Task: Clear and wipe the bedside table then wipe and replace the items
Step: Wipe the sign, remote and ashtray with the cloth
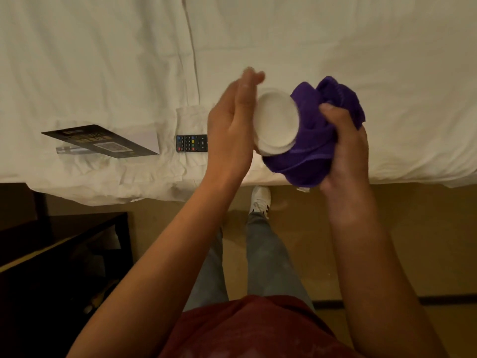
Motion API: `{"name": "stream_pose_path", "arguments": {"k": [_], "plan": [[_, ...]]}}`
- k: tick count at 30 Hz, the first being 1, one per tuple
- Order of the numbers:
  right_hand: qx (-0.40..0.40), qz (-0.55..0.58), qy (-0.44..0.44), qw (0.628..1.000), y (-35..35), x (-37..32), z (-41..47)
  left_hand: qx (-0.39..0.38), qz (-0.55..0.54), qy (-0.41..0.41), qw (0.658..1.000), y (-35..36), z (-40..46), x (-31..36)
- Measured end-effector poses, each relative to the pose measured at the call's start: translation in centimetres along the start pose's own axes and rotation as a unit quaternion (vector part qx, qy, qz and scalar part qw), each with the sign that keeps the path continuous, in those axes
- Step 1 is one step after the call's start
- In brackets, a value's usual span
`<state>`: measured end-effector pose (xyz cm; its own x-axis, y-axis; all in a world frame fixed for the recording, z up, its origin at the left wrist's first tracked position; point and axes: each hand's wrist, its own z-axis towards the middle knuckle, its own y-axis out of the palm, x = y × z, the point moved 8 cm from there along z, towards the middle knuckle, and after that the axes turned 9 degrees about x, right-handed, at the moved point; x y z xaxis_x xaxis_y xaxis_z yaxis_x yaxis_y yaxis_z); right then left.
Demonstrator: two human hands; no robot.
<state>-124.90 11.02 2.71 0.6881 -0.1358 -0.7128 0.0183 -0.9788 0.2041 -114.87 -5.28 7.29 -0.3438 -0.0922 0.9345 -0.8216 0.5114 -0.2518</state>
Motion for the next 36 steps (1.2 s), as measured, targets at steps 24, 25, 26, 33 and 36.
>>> {"name": "stream_pose_path", "arguments": {"k": [24,25,26,33,36], "plan": [[0.021,0.126,0.066,0.99,-1.3,2.1,0.5,-0.126,-0.104,-0.112,0.98,1.6,-0.5,-4.1],[0.007,0.119,0.056,0.991,-0.8,1.4,1.1,-0.134,-0.125,-0.133,0.974,1.8,-1.0,-4.3],[-0.011,0.105,0.052,0.993,-0.3,0.9,1.5,-0.132,-0.151,-0.157,0.967,2.0,-1.4,-4.6],[-0.066,0.113,0.123,0.984,1.1,4.7,-1.0,-0.049,-0.278,-0.208,0.937,2.3,-1.0,-4.2],[-0.086,0.13,0.149,0.976,1.4,7.2,-2.9,-0.039,-0.291,-0.225,0.929,2.3,-0.2,-4.1]]}}
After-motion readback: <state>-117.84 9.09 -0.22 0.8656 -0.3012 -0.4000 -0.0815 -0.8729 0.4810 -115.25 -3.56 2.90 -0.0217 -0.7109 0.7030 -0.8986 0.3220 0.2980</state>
